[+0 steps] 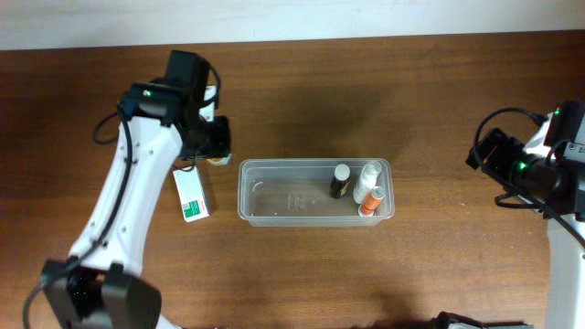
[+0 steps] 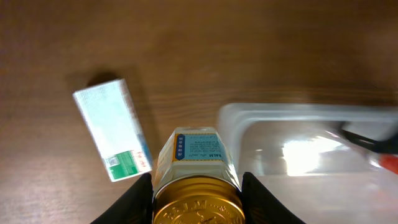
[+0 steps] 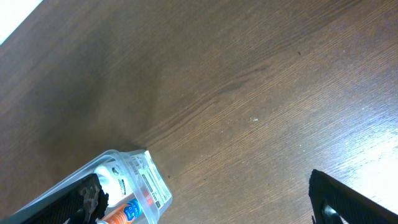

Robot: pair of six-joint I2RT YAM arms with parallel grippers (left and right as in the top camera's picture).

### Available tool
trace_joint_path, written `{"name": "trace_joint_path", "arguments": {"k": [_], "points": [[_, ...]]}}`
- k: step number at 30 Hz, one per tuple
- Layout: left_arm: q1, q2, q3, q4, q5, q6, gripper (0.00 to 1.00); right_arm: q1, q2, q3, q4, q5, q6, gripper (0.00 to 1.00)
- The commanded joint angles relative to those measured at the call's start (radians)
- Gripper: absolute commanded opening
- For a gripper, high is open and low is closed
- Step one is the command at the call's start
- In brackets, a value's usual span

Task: Pack container
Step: 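Carry the jar into the container next to the bottles and release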

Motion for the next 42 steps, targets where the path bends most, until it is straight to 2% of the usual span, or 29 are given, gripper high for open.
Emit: {"name": "trace_joint_path", "arguments": {"k": [1, 9, 18, 29, 42], "points": [[-0.114, -0.051, 0.015, 0.003, 0.042, -0.011, 0.27, -0.005, 0.004, 0.009, 0.0, -0.005, 0.005, 0.98], [-0.384, -0.004, -0.001, 0.098, 0.043, -0.076, 0.28, -0.005, 0.004, 0.009, 0.0, -0.005, 0.005, 0.98], [-0.527, 0.161, -0.001, 0.144, 0.043, -0.097, 0.28, -0.005, 0.004, 0.009, 0.0, -0.005, 0.005, 0.98], [-0.59, 0.245, -0.001, 0.193, 0.043, -0.096, 0.27, -0.005, 0.004, 0.009, 0.0, -0.005, 0.005, 0.98], [-0.603, 0.254, -0.002, 0.198, 0.014, -0.097, 0.28, -0.005, 0.004, 0.009, 0.0, -0.005, 0.005, 0.98]]}}
